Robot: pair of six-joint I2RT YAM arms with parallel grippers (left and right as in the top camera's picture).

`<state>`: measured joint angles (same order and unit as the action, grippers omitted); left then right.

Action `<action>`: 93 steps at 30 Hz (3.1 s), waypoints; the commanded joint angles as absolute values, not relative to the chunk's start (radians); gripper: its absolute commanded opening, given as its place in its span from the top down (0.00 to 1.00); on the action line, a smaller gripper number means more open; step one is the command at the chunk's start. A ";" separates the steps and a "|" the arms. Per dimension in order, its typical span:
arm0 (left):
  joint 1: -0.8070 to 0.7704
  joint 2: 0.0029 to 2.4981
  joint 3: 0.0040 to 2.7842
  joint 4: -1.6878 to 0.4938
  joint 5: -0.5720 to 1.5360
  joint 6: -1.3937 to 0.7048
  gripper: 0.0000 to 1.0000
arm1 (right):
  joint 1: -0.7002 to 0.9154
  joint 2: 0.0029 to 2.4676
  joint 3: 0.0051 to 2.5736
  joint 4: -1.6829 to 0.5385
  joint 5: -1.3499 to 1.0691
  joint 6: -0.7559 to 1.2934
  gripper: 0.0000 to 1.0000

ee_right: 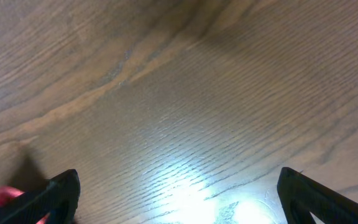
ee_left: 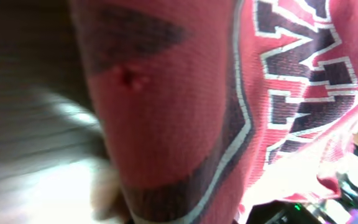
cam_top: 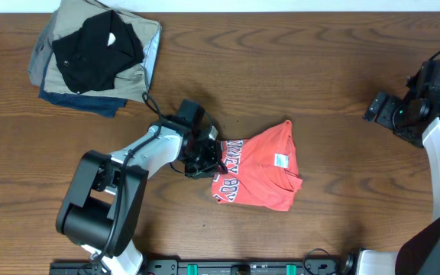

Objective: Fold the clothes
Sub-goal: 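Lift the red shirt and carry it toward the clothes stack, then lower the red shirt onto the top of the clothes stack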

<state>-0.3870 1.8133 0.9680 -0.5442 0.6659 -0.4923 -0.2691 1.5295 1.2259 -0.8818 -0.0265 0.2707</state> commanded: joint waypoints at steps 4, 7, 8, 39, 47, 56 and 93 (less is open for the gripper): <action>-0.320 1.789 1.207 -0.788 0.368 -0.376 0.94 | -0.274 1.528 1.234 -0.883 -0.027 0.276 0.01; -0.274 1.789 1.346 -0.916 0.281 -0.301 0.94 | -0.274 1.528 1.234 -0.883 -0.027 0.276 0.01; -0.259 1.789 1.386 -0.947 0.257 -0.289 0.94 | -0.274 1.528 1.234 -0.883 -0.027 0.276 0.01; -0.067 1.790 1.629 -0.495 -0.233 -0.046 0.94 | -0.274 1.528 1.234 -0.883 -0.027 0.276 0.01; -0.067 1.789 1.629 -0.422 -0.241 -0.140 0.94 | -0.274 1.528 1.234 -0.883 -0.027 0.276 0.01; -0.067 1.788 1.629 -0.389 -0.237 -0.206 0.94 | -0.274 1.528 1.234 -0.883 -0.027 0.276 0.01; 0.059 1.805 1.635 -0.300 -0.196 -0.659 0.93 | -0.274 1.528 1.234 -0.883 -0.027 0.276 0.01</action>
